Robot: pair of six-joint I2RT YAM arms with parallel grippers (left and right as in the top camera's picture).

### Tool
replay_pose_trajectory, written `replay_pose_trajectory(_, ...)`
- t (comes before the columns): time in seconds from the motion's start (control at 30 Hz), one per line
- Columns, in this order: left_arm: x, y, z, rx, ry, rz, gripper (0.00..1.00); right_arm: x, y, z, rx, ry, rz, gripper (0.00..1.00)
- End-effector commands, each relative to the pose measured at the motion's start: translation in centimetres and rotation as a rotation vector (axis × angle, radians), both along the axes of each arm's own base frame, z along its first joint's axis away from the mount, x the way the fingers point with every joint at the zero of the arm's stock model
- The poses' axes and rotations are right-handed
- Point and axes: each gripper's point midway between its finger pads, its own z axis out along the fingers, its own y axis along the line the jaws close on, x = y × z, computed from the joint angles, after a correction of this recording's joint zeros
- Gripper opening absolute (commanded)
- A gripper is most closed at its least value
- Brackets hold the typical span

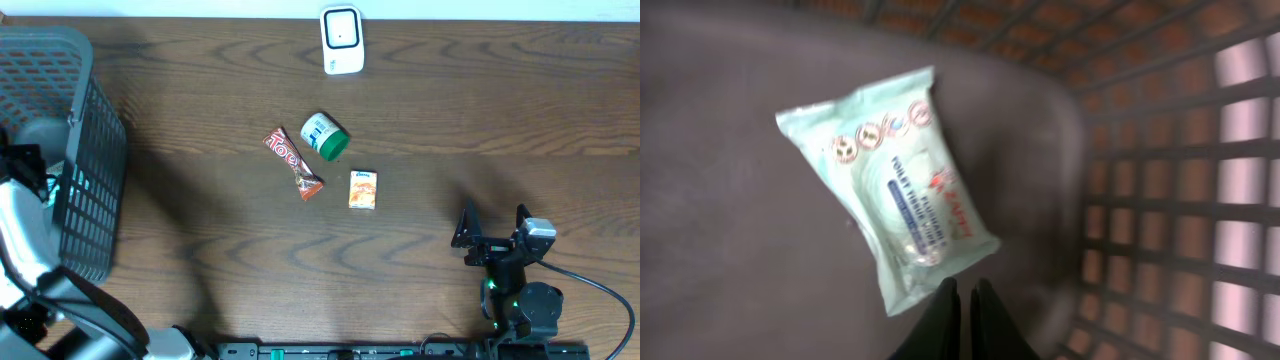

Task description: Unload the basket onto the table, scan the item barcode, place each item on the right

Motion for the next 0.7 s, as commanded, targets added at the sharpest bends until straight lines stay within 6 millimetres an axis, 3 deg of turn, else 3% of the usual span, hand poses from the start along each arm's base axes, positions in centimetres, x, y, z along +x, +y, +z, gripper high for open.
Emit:
replay_pose_trajectory(0.0, -0.8, 0.2, -1.1, -0.011, 0.045, -0.005, 0.13, 0.0, 0.4, 0.0, 0.008, 0.000, 0.014, 0.99)
replay_pose_trajectory(0.07, -1.1, 0.2, -2.2, -0.027, 0.067, 0.000, 0.63, 0.0, 0.4, 0.0, 0.008, 0.000, 0.014, 0.99)
replay_pose_trajectory(0.1, -1.1, 0.2, -2.9, -0.039, 0.079, 0.000, 0.75, 0.0, 0.4, 0.0, 0.008, 0.000, 0.014, 0.99)
replay_pose_trajectory(0.13, -1.1, 0.2, -3.6, -0.055, 0.089, 0.007, 0.95, 0.0, 0.4, 0.0, 0.008, 0.000, 0.014, 0.99)
replay_pose_trajectory(0.27, -0.6, 0.7, -6.1, -0.099, 0.093, 0.053, 0.98, 0.0, 0.4, 0.0, 0.008, 0.000, 0.014, 0.99)
replay_pose_trajectory(0.67, 1.1, 2.1, -10.2, -0.147, 0.050, 0.141, 0.98, 0.0, 0.4, 0.0, 0.008, 0.000, 0.014, 0.99)
